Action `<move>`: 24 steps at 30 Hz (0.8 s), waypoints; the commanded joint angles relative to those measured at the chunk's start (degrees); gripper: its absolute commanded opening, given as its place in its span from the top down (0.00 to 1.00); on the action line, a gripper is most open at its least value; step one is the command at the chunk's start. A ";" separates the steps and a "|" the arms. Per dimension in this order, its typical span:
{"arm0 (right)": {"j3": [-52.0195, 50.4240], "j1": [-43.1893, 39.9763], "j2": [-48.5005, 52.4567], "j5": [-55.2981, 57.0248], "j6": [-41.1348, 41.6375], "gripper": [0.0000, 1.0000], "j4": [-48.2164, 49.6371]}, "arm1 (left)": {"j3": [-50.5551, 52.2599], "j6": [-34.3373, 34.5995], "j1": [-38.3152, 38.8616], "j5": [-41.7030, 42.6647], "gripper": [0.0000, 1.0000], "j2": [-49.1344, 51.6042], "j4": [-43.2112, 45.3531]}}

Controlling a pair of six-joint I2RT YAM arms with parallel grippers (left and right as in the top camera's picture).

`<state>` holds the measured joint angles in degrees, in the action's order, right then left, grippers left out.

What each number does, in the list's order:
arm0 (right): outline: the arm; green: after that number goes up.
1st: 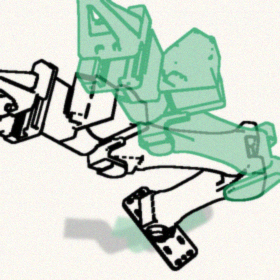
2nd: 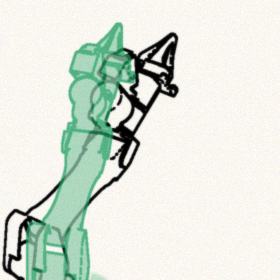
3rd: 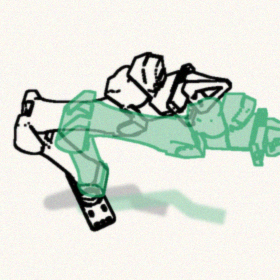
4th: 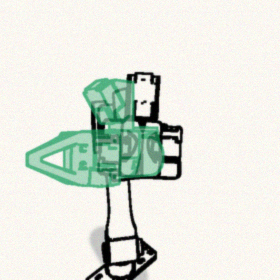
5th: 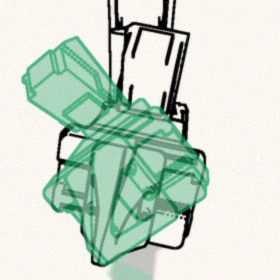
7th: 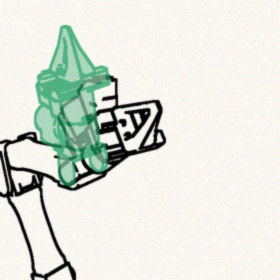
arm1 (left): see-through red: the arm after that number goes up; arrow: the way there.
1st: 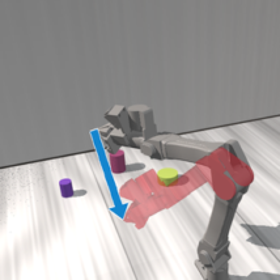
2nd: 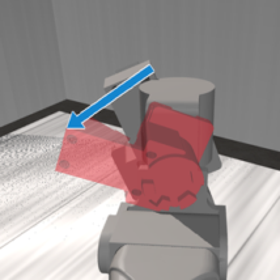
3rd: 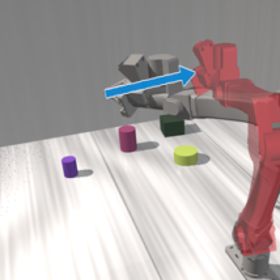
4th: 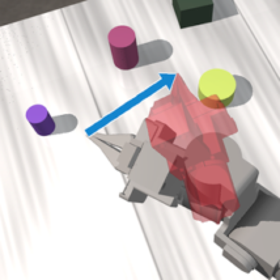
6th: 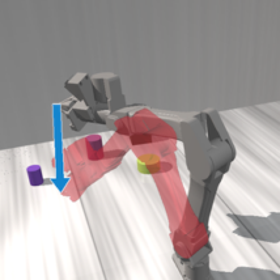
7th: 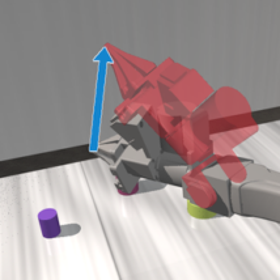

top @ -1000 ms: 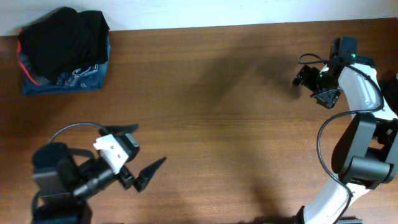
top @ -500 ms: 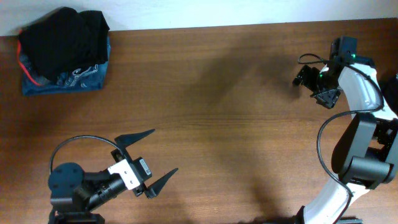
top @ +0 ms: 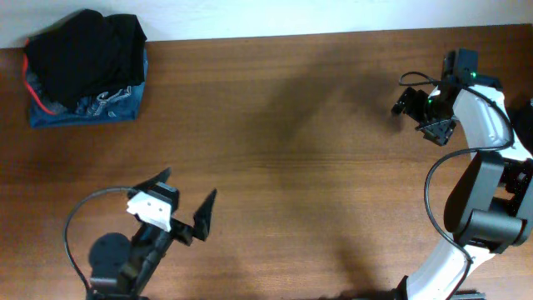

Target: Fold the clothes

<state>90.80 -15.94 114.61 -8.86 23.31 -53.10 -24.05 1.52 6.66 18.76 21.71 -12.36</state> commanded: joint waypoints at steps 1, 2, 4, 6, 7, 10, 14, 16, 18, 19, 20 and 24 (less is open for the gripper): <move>-0.33 -0.20 0.26 0.55 -0.55 0.01 0.02 | 7.23 14.49 0.22 -13.57 0.01 -4.61 4.22; -0.33 -0.20 0.26 0.55 -0.55 0.01 0.02 | 8.90 15.19 0.22 -14.38 0.01 -5.75 5.11; -0.33 -0.20 0.26 0.55 -0.55 0.01 0.02 | 11.82 15.19 0.17 -15.06 0.01 -8.24 6.36; -0.33 -0.20 0.26 0.55 -0.55 0.01 0.00 | 14.91 15.19 -0.44 -16.26 0.01 -11.47 6.86; -0.33 -0.20 0.26 0.55 -0.55 0.01 0.02 | 15.72 15.19 -0.87 -16.24 0.01 -12.37 7.04; -0.33 -0.20 0.26 0.55 -0.55 0.01 0.02 | 18.64 15.19 -2.47 -16.24 0.01 -15.17 8.31; -0.33 -0.20 0.26 0.55 -0.55 0.01 0.02 | 21.07 15.17 -3.63 -16.50 0.01 -17.66 10.38; -0.33 -0.20 0.26 0.55 -0.55 0.01 0.02 | 22.45 15.17 -4.46 -16.57 0.01 -18.95 11.87; -0.33 -0.20 0.26 0.55 -0.55 0.01 0.00 | 23.10 15.17 -5.05 -16.68 0.01 -20.11 11.91; -0.33 -0.20 0.26 0.55 -0.55 0.01 0.00 | 23.47 15.17 -5.46 -16.65 0.01 -20.85 11.91; -0.33 -0.20 0.26 0.55 -0.55 0.01 0.02 | 23.54 15.17 -5.86 -16.65 0.01 -21.46 11.43; -0.33 -0.20 0.26 0.55 -0.55 0.01 0.02 | 23.54 15.15 -7.19 -16.90 0.01 -21.46 11.41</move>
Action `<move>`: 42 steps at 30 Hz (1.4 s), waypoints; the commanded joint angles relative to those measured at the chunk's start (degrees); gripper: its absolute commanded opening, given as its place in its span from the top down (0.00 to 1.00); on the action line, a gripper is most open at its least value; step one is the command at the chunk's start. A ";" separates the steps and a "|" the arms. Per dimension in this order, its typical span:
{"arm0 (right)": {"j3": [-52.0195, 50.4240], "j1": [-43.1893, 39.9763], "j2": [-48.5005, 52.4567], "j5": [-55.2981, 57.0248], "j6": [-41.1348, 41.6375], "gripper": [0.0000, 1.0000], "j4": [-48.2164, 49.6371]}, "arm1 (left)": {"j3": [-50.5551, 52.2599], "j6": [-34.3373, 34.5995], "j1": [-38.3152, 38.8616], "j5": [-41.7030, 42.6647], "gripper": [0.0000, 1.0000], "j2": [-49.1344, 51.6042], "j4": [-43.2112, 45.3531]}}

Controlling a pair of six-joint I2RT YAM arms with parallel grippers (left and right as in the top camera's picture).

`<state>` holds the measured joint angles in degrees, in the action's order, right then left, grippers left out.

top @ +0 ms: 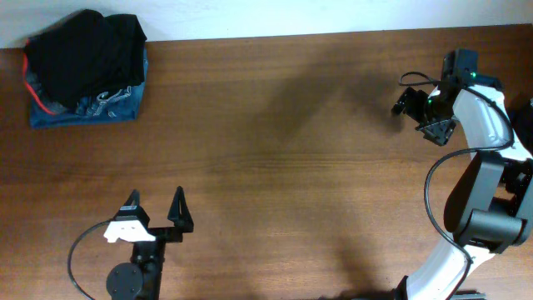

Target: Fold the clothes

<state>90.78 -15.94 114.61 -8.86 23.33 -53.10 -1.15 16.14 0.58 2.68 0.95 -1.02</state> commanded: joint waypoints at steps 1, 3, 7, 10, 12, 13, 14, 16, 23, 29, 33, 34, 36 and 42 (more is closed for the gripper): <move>-0.31 -0.20 0.26 0.55 -0.57 0.01 0.02 | 0.63 0.52 -1.53 -0.81 0.01 -0.70 -0.04; -0.31 -0.20 0.26 0.55 -0.57 0.01 0.02 | 0.63 0.50 -2.27 -0.81 0.01 -0.70 -1.84; -0.31 -0.20 0.26 0.55 -0.57 0.01 0.02 | 0.63 -1.46 -2.47 -1.03 0.01 -0.70 -3.56; -0.31 -0.20 0.26 0.55 -0.57 0.01 0.02 | 0.63 -3.63 -2.47 -1.01 0.01 -0.70 -3.58; -0.31 -0.22 0.26 0.55 -0.57 0.02 0.02 | 0.63 -3.61 -2.47 -1.01 0.01 -0.70 -3.56; -0.31 -0.20 0.26 0.55 -0.57 0.02 0.02 | 0.63 -3.61 -2.47 -1.01 0.01 -0.70 -3.56; -0.31 -0.20 0.26 0.55 -0.57 0.01 0.02 | 0.63 -3.61 -2.47 -1.01 0.01 -0.68 -3.56; -0.31 -0.22 0.26 0.55 -0.57 0.01 0.02 | 0.63 -3.61 -2.47 -1.01 0.01 -0.66 -3.56; -0.31 -0.20 0.26 0.55 -0.57 0.01 0.00 | 0.63 -3.61 -2.47 -1.01 0.01 -0.66 -3.56; -0.31 -0.20 0.26 0.55 -0.57 0.02 0.02 | 0.63 -3.61 -2.47 -1.01 0.01 -0.66 -3.56; -0.31 -0.20 0.26 0.55 -0.57 0.01 0.02 | 0.63 -3.61 -2.47 -1.01 0.01 -0.66 -3.56; -0.31 -0.20 0.26 0.55 -0.57 0.01 0.00 | 0.63 -3.61 -2.47 -1.01 0.01 -0.66 -3.56; -0.31 -0.20 0.26 0.55 -0.57 0.01 0.00 | 0.63 -3.61 -2.47 -1.01 0.01 -0.66 -3.56; -0.31 -0.20 0.26 0.55 -0.57 0.01 0.02 | 0.63 -3.61 -2.47 -1.01 0.01 -0.66 -3.56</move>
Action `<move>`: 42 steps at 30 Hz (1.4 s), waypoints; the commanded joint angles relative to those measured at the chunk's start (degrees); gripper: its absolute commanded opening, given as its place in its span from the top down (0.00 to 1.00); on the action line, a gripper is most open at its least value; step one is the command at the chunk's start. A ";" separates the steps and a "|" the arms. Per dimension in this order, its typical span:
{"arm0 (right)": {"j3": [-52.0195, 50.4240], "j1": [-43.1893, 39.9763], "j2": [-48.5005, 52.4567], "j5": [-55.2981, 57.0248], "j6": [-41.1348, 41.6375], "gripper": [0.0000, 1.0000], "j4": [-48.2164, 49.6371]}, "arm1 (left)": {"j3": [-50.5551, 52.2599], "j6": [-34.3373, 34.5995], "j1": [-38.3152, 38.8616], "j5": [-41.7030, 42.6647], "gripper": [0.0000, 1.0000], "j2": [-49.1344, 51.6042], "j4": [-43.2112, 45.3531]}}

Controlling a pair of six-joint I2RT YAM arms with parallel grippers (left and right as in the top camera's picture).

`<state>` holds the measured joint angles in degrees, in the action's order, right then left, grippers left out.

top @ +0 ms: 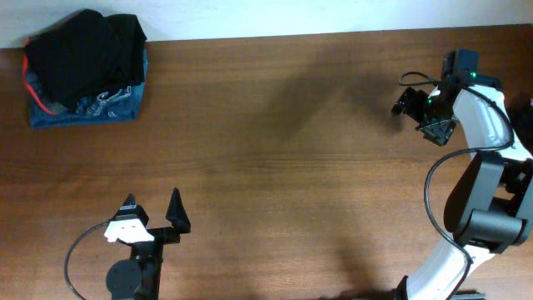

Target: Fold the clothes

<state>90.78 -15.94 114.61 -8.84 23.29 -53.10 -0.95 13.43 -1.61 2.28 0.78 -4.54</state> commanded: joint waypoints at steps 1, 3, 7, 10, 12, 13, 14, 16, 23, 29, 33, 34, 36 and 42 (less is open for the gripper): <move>-0.31 -0.20 0.26 0.52 -0.52 0.01 0.02 | 0.44 -0.90 -0.28 -0.61 0.01 -0.48 -0.04; -0.37 -0.15 0.26 0.52 -0.52 0.01 0.02 | 0.44 -0.90 -0.28 -0.61 0.01 -0.48 -0.04; -0.37 0.09 -1.42 0.52 -0.55 0.01 0.00 | 0.44 -0.90 -0.28 -0.61 0.01 -0.48 -0.04; -0.37 1.44 -4.76 0.52 -0.52 0.01 0.00 | 0.42 -0.90 -0.28 -0.61 0.01 -0.48 -0.04; -0.37 3.41 -8.81 0.52 -0.52 0.01 0.00 | 0.44 -0.90 -0.28 -0.61 0.01 -0.48 -0.04; -0.37 4.24 -10.60 0.52 -0.55 0.01 0.00 | 0.44 -0.90 -0.28 -0.61 0.01 -0.48 -0.04; -0.39 5.51 -12.52 0.52 -0.55 0.01 0.00 | 0.44 -0.90 -0.28 -0.61 0.01 -0.48 -0.04; -0.59 8.04 -16.09 0.52 -0.55 0.01 0.00 | 0.44 -0.90 -0.28 -0.61 0.01 -0.48 -0.04; -3.15 21.99 -30.32 4.09 -0.55 0.01 0.26 | 0.44 -0.90 -0.28 -0.61 0.01 -0.48 -0.04; -5.05 28.98 -38.84 20.09 -0.57 0.01 -0.02 | 0.44 -0.90 -0.28 -0.61 0.01 -0.48 -0.04; -9.86 29.05 -44.22 20.02 -0.52 0.01 0.42 | 0.44 -0.90 -0.28 -0.61 0.01 -0.48 -0.04; -12.37 29.05 -46.34 20.04 -0.55 0.01 1.40 | 0.44 -0.90 -0.28 -0.61 0.01 -0.48 -0.04; -17.38 29.05 -49.96 20.09 -0.55 0.01 4.09 | 0.44 -0.90 -0.28 -0.61 0.01 -0.48 -0.04; -40.26 27.08 -65.75 19.80 -0.48 0.01 17.00 | 0.44 -0.90 -0.28 -0.61 0.01 -0.48 -0.04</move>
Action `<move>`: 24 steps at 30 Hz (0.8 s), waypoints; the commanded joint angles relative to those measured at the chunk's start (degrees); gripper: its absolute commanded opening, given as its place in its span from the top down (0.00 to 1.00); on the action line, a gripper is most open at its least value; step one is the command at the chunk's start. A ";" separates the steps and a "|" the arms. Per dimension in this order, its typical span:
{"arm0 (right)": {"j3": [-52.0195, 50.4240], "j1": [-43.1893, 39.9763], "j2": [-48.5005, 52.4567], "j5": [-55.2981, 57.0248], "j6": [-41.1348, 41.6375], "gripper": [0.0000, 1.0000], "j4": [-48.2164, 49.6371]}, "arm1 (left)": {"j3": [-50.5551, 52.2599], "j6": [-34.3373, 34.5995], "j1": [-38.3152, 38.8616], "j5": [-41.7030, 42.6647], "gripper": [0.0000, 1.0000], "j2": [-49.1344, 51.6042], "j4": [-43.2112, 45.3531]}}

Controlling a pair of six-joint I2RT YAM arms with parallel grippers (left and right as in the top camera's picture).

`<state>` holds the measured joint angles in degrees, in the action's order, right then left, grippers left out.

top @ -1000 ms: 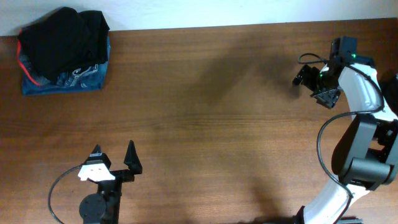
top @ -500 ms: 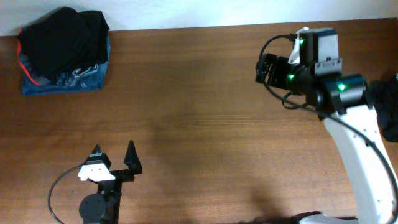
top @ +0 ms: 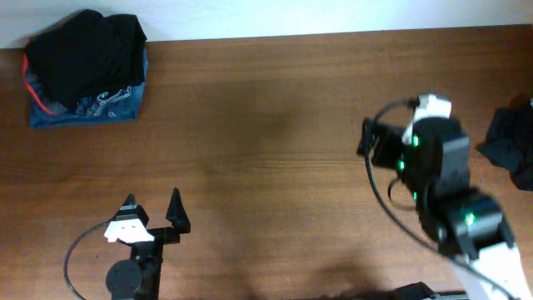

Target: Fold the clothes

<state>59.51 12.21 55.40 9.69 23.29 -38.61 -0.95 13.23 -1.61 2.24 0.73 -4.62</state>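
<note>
A stack of folded clothes (top: 83, 67) lies at the far left corner, a black garment on top of a blue patterned one. A crumpled dark garment (top: 510, 140) lies at the right edge, partly out of frame. My left gripper (top: 152, 208) rests open near the front left, with nothing between its fingers. The right gripper (top: 366, 140) points left over bare table at mid right, well apart from the dark garment. Its wrist hides how the jaws stand.
The brown wooden table (top: 266, 167) stretches between the two arms. A white wall strip runs along the far edge. The right arm's base and cable (top: 466, 225) fill the front right corner.
The right arm has swung from the far right of the table to mid right, its gripper now pointing left. A dark garment shows at the right edge. The left arm has not moved.
At first my left gripper was reached out, tilted and open, near the front left, and the right arm was at the far right. The left arm then stood drawn back, open, and stayed there. The right arm held still until it shifted to mid right.
</note>
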 commanded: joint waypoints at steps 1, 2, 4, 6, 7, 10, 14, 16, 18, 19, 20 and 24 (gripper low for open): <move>-14.88 -1.07 -11.67 1.22 -0.31 0.01 3.91 | 0.44 -0.70 -0.28 -0.57 0.01 -0.44 0.04; -17.57 -1.03 -14.27 1.01 -0.33 0.01 4.74 | 0.44 -0.70 -0.28 -0.57 0.01 -0.44 0.04; -25.14 -1.03 -22.56 0.63 -0.35 0.01 8.09 | 0.44 -0.70 -0.28 -0.57 0.01 -0.44 0.04; -32.94 -1.03 -33.03 0.66 -0.37 0.02 11.93 | 0.44 -0.70 -0.28 -0.57 0.01 -0.44 0.04; -35.47 -1.03 -36.94 0.66 -0.39 0.01 12.63 | 0.44 -0.70 -0.28 -0.57 0.01 -0.44 0.04; -41.99 -1.03 -48.85 0.66 -0.39 0.01 12.92 | 0.44 -0.70 -0.28 -0.57 0.01 -0.44 0.04; -45.38 -1.77 -55.19 0.63 -0.57 0.01 13.42 | 0.44 -0.70 -0.28 -0.57 0.01 -0.44 0.04; -46.38 -4.20 -55.01 -0.46 -0.55 0.01 14.32 | 0.44 -0.70 -0.28 -0.57 0.01 -0.44 0.04; -47.58 -6.88 -55.19 -1.57 -0.57 0.01 15.45 | 0.44 -0.70 -0.28 -0.57 0.01 -0.44 0.04; -47.95 -7.65 -55.19 -1.84 -0.57 0.01 15.85 | 0.44 -0.70 -0.28 -0.57 0.01 -0.44 0.04; -48.94 -9.29 -55.19 -2.69 -0.57 0.01 17.18 | 0.44 -0.70 -0.28 -0.57 0.01 -0.44 0.04; -53.77 -11.58 -55.19 -3.43 -0.57 0.01 25.92 | 0.44 -0.70 -0.28 -0.57 0.01 -0.44 0.04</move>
<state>8.80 1.61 0.84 7.44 23.29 -16.58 -0.95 13.08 -1.58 1.89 0.62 -4.56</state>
